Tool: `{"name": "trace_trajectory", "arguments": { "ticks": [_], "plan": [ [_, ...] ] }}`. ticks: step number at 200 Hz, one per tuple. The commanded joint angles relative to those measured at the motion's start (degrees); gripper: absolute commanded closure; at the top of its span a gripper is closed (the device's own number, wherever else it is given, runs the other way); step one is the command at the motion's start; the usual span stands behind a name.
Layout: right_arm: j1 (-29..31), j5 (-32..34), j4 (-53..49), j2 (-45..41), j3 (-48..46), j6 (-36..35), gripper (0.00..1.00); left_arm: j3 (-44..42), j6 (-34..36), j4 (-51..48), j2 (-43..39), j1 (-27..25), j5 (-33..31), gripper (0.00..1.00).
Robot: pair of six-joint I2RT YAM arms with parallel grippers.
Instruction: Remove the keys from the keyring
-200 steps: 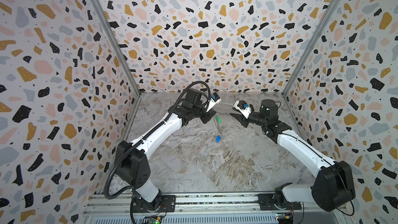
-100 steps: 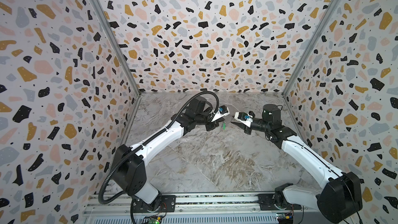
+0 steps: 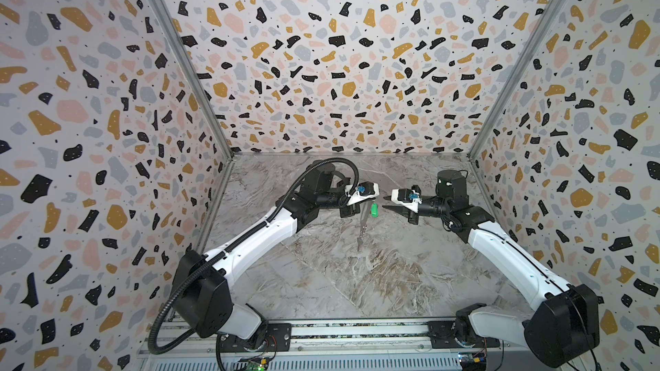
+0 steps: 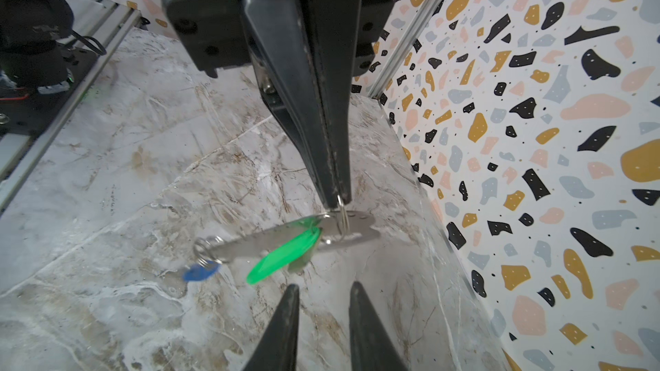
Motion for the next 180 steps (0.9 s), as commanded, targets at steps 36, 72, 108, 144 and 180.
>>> {"name": "trace_trajectory", "arguments": {
  "ticks": [36,72,108,144,180],
  "plan": [
    [1.85,-2.12,0.14,0.46,2.09,0.46,0.78,-1.88,0.83,4.84,-2.82,0.04,3.46,1.0],
    [2.77,-1.35,1.0,0.42,2.59,0.41,0.78,-2.01,0.95,4.46,-3.13,0.04,3.6,1.0],
    [2.83,-0.36,1.73,0.08,2.83,0.72,0.78,-1.99,1.11,3.83,-3.64,0.04,3.45,1.0],
    [2.82,1.93,3.16,-0.57,2.44,1.62,0.77,-1.91,1.45,3.07,-3.96,-0.05,2.88,1.0],
    [2.91,3.49,4.07,-1.79,2.19,1.22,0.71,-1.2,1.55,1.36,-3.9,-0.22,0.51,1.0]
  ]
}}
